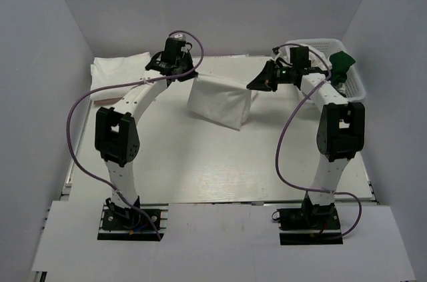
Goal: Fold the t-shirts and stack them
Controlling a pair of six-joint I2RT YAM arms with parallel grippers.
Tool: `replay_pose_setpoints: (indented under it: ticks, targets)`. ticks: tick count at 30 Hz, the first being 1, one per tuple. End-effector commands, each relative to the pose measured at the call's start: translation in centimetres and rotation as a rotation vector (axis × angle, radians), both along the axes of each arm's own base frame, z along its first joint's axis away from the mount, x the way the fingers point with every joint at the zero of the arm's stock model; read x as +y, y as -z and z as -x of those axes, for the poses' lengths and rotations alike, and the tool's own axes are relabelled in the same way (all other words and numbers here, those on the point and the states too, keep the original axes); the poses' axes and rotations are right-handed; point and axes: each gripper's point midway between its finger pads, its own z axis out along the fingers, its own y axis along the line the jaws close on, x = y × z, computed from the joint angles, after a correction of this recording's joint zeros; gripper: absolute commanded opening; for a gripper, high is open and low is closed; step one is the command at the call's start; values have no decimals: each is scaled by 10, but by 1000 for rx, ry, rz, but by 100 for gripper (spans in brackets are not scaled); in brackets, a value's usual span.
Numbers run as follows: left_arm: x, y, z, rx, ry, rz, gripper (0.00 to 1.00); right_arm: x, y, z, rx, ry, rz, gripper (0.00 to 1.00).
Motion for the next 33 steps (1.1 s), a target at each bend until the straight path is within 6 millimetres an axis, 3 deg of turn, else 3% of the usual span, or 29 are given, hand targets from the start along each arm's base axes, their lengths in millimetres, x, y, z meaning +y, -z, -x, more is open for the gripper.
replay_pose_setpoints:
  ticks: [1,3,4,5,6,7,8,9,10,11,12,13,14,15,16,17,18,20,23,24,25,28,33]
  targets:
    - [1,-10,-34,-88,1,13,0,-14,-6,-27,-50,26,-25,0]
    - [1,-7,-53,-126,-5,18,0,-18,0,-45,-59,45,-21,0]
    - [-4,-20,-68,-188,-6,39,0,-22,1,-52,-72,55,-20,0]
    - [-11,0,-80,-173,-1,53,0,-24,15,-68,-61,73,-6,0]
    - [-9,2,-93,-190,-17,67,0,-28,8,-79,-80,94,-3,0]
    - [-18,-18,-110,-269,-1,104,0,-29,10,-92,-94,102,7,0]
    - [-28,-17,-117,-287,30,141,2,-38,27,-108,-81,173,64,0]
    - [-37,-4,-127,-293,44,169,8,-41,30,-119,-89,206,92,0]
    - [-38,0,-134,-315,62,188,26,-45,30,-128,-112,232,116,0]
    - [-48,-9,-140,-363,107,224,56,-56,35,-142,-126,307,170,11]
    - [-54,-23,-145,-385,122,253,65,-59,41,-146,-87,350,184,32]
    - [-58,-10,-147,-365,136,256,74,-54,32,-145,-107,331,159,51]
    - [-57,-11,-146,-348,135,251,84,-51,23,-150,-155,326,140,90]
    - [-57,-11,-146,-348,135,251,100,-47,4,-152,-208,305,129,90]
    - [-56,-12,-142,-339,135,249,100,-44,-4,-151,-233,290,130,90]
    - [-55,-25,-138,-354,136,253,100,-42,-3,-147,-223,277,152,90]
    - [-55,-17,-132,-333,154,246,100,-45,-14,-149,-260,289,179,90]
    - [-55,-24,-122,-344,176,248,100,-43,-29,-137,-282,293,194,90]
    - [-73,-14,-103,-321,261,253,100,-35,-30,-122,-295,290,213,90]
    - [-77,-11,-100,-321,285,265,100,-32,-27,-119,-288,287,219,90]
    - [-88,5,-86,-273,334,295,100,-20,-15,-108,-263,252,222,90]
    - [-91,21,-74,-214,350,328,100,-3,5,-100,-211,226,190,90]
    - [-87,75,-52,-72,351,315,100,7,37,-110,-151,249,108,90]
